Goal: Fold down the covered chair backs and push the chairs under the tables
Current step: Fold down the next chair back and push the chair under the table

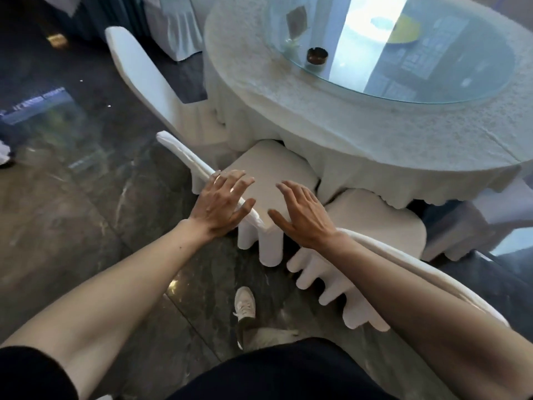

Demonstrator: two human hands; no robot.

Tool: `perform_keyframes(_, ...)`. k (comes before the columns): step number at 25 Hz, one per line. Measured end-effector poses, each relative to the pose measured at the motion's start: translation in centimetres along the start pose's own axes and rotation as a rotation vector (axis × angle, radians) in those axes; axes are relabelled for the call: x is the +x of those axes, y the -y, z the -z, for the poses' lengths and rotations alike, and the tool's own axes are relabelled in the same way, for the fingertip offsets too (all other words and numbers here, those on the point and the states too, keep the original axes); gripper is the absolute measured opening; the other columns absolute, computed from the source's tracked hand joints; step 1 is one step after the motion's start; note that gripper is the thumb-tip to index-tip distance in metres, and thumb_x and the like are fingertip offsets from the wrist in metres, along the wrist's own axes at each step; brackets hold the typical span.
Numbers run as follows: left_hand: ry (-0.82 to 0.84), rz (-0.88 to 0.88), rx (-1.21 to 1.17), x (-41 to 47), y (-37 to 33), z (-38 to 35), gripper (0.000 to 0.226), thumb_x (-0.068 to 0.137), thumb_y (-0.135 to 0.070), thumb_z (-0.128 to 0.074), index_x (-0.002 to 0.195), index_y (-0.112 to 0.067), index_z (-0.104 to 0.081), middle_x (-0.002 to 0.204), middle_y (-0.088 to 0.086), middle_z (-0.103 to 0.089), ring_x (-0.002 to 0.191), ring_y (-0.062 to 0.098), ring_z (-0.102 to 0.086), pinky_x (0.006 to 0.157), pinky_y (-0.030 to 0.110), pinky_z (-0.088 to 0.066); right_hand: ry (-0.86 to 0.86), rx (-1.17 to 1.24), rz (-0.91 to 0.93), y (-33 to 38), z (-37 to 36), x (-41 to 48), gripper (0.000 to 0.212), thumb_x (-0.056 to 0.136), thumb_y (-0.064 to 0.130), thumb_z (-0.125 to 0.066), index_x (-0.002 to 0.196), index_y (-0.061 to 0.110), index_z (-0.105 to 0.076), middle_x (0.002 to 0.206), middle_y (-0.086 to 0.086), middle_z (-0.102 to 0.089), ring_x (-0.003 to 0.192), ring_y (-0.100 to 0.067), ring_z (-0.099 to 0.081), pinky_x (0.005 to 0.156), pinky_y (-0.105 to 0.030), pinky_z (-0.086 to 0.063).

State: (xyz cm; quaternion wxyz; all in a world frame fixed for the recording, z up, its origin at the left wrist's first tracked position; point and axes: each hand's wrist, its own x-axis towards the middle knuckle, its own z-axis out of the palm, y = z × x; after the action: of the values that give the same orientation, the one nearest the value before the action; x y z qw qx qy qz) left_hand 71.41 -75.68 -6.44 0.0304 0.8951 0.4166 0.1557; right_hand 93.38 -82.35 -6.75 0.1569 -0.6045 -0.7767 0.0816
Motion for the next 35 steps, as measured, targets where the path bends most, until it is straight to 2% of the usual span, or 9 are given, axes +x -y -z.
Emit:
perform_keyframes(6, 0.063, 0.027, 0.025, 2.4, 10.1, 1.2, 0.05, 0.095, -0.047, -0.035, 0.13, -0.014, -0.052, 0.134, 0.013, -0.053, 0.126, 0.031, -0.047, 0.108, 0.052, -0.03, 0.065, 0.07, 0.004, 4.4, -4.3, 10.4, 0.066, 0.096, 0.056, -0.037, 0.143, 0.01, -0.036, 0.146, -0.016, -0.041, 0.132, -0.032, -0.041, 0.113, -0.043, -0.031)
perform_keyframes(11, 0.077, -0.012, 0.013, 3.8, 17.6, 1.3, 0.05, 0.095, -0.046, -0.035, 0.129, -0.015, -0.054, 0.133, 0.013, -0.054, 0.126, 0.03, -0.047, 0.109, 0.05, -0.03, 0.061, 0.085, 0.012, 7.8, -6.4, 16.4, 0.06, 0.095, 0.048, -0.049, 0.139, 0.009, -0.039, 0.142, -0.017, -0.044, 0.127, -0.032, -0.044, 0.109, -0.041, -0.032)
perform_keyframes(16, 0.083, -0.172, 0.002, 5.4, 25.3, -0.1, 0.049, 0.096, -0.047, -0.036, 0.127, -0.015, -0.056, 0.13, 0.012, -0.057, 0.123, 0.029, -0.051, 0.106, 0.048, -0.033, 0.058, 0.031, -0.091, 10.2, -9.2, 20.4, 0.062, 0.094, 0.053, -0.043, 0.137, 0.009, -0.04, 0.141, -0.018, -0.045, 0.126, -0.033, -0.046, 0.108, -0.042, -0.033)
perform_keyframes(21, 0.123, -0.444, -0.04, 7.9, 32.3, -1.7, 0.049, 0.095, -0.049, -0.036, 0.126, -0.016, -0.057, 0.125, 0.012, -0.06, 0.117, 0.031, -0.055, 0.101, 0.049, -0.038, 0.054, -0.063, -0.286, 14.2, -12.1, 24.3, 0.067, 0.092, 0.059, -0.037, 0.135, 0.008, -0.044, 0.137, -0.02, -0.048, 0.122, -0.035, -0.048, 0.106, -0.043, -0.036)
perform_keyframes(23, 0.16, -0.554, -0.06, 9.1, 34.4, -1.8, 0.051, 0.096, -0.049, -0.036, 0.127, -0.015, -0.057, 0.122, 0.012, -0.061, 0.111, 0.03, -0.058, 0.097, 0.048, -0.043, 0.053, -0.1, -0.361, 15.9, -12.8, 25.4, 0.068, 0.092, 0.06, -0.036, 0.135, 0.007, -0.044, 0.134, -0.019, -0.051, 0.119, -0.034, -0.051, 0.101, -0.044, -0.04)
perform_keyframes(26, 0.223, -0.684, -0.099, 11.1, 36.1, -2.1, 0.051, 0.095, -0.051, -0.037, 0.126, -0.015, -0.055, 0.114, 0.007, -0.063, 0.101, 0.029, -0.061, 0.088, 0.044, -0.047, 0.045, -0.142, -0.518, 17.0, -13.2, 25.8, 0.062, 0.094, 0.058, -0.034, 0.132, 0.009, -0.045, 0.118, -0.014, -0.059, 0.102, -0.033, -0.059, 0.083, -0.044, -0.048)
perform_keyframes(29, 0.285, -0.779, -0.139, 12.8, 36.5, -3.0, 0.049, 0.094, -0.053, -0.037, 0.124, -0.017, -0.051, 0.106, 0.004, -0.064, 0.092, 0.027, -0.063, 0.076, 0.04, -0.049, 0.007, -0.156, -0.643, 17.3, -13.4, 25.5, 0.059, 0.094, 0.057, -0.034, 0.125, 0.009, -0.049, 0.105, -0.012, -0.063, 0.089, -0.033, -0.062, 0.07, -0.041, -0.048)
perform_keyframes(32, 0.302, -0.87, -0.22, 13.9, 35.7, -3.6, 0.053, 0.094, -0.056, -0.03, 0.118, -0.015, -0.052, 0.096, 0.005, -0.064, 0.079, 0.028, -0.064, 0.06, 0.037, -0.045, -0.024, -0.144, -0.677, 17.0, -13.3, 25.1, 0.057, 0.092, 0.061, -0.038, 0.113, 0.011, -0.054, 0.096, -0.009, -0.065, 0.08, -0.03, -0.061, 0.063, -0.035, -0.041)
perform_keyframes(35, 0.34, -0.944, -0.309, 14.9, 35.0, -4.1, 0.056, 0.091, -0.059, -0.026, 0.116, -0.015, -0.05, 0.09, 0.006, -0.062, 0.073, 0.028, -0.063, 0.05, 0.031, -0.033, -0.024, -0.094, -0.747, 16.4, -13.2, 24.2, 0.068, 0.086, 0.071, -0.031, 0.106, 0.011, -0.054, 0.092, -0.008, -0.063, 0.077, -0.029, -0.059, 0.062, -0.038, -0.043)
